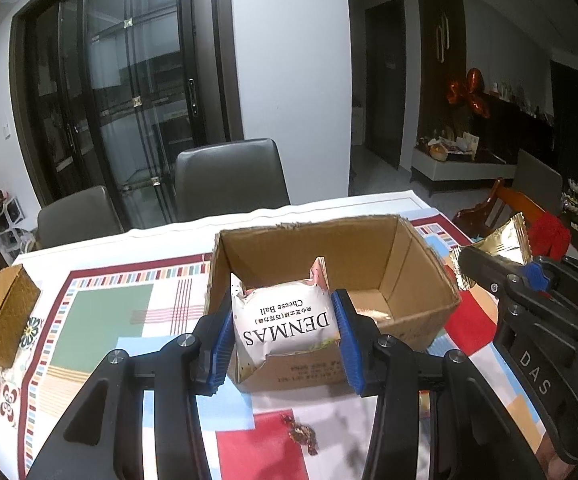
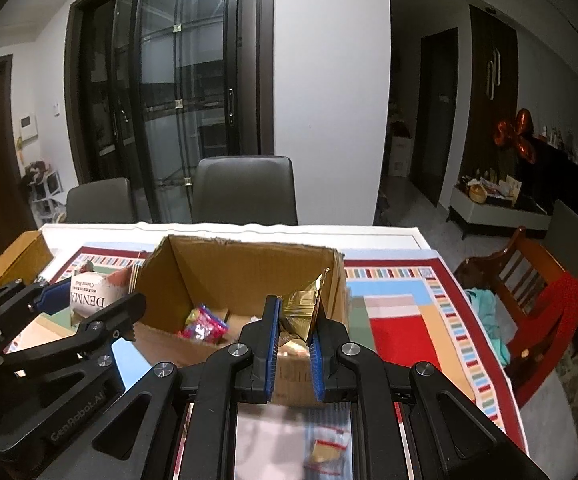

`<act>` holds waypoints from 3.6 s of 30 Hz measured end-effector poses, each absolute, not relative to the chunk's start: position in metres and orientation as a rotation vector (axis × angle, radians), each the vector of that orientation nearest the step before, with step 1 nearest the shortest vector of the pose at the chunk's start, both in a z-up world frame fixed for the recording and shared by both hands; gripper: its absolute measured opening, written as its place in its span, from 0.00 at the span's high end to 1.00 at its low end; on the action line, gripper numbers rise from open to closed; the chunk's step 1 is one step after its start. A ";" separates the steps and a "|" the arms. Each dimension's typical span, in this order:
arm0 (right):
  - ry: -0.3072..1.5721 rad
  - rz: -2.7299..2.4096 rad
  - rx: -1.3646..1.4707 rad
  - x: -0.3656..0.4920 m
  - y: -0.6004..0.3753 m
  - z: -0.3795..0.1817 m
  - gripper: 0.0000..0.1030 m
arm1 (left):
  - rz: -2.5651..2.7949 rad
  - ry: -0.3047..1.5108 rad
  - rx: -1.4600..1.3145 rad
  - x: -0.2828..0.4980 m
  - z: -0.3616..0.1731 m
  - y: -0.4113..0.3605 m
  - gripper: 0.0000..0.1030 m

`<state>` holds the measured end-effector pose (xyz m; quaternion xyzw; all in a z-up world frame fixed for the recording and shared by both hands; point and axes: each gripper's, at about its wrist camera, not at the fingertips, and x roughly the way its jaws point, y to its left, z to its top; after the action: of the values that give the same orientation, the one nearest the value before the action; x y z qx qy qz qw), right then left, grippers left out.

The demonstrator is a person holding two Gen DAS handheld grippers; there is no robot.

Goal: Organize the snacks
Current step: 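Lift both held snacks and carry them over the cardboard box, then open both tools to drop the DENMAS packet and gold candy into the box, then withdraw both open tools from the box toward the last two snacks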

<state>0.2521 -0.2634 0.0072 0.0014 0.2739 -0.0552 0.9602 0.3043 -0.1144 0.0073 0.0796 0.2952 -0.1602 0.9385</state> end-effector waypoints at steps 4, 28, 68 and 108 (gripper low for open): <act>0.547 -0.107 -0.008 0.261 -0.263 0.012 0.85 | -0.325 0.596 0.163 0.314 0.011 -0.116 0.56; 0.615 -0.084 -0.001 0.323 -0.267 0.001 0.85 | -0.341 0.653 0.150 0.375 -0.009 -0.121 0.56; 0.616 -0.200 0.005 0.308 -0.288 0.009 0.19 | -0.238 0.620 0.152 0.346 -0.004 -0.102 0.12; 0.610 -0.285 0.037 0.243 -0.296 -0.025 0.18 | -0.176 0.645 0.115 0.290 -0.044 -0.094 0.08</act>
<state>0.2430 -0.2955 -0.0249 0.0181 0.2991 -0.1397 0.9438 0.2897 -0.0936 -0.0443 0.0563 0.3165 -0.0862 0.9430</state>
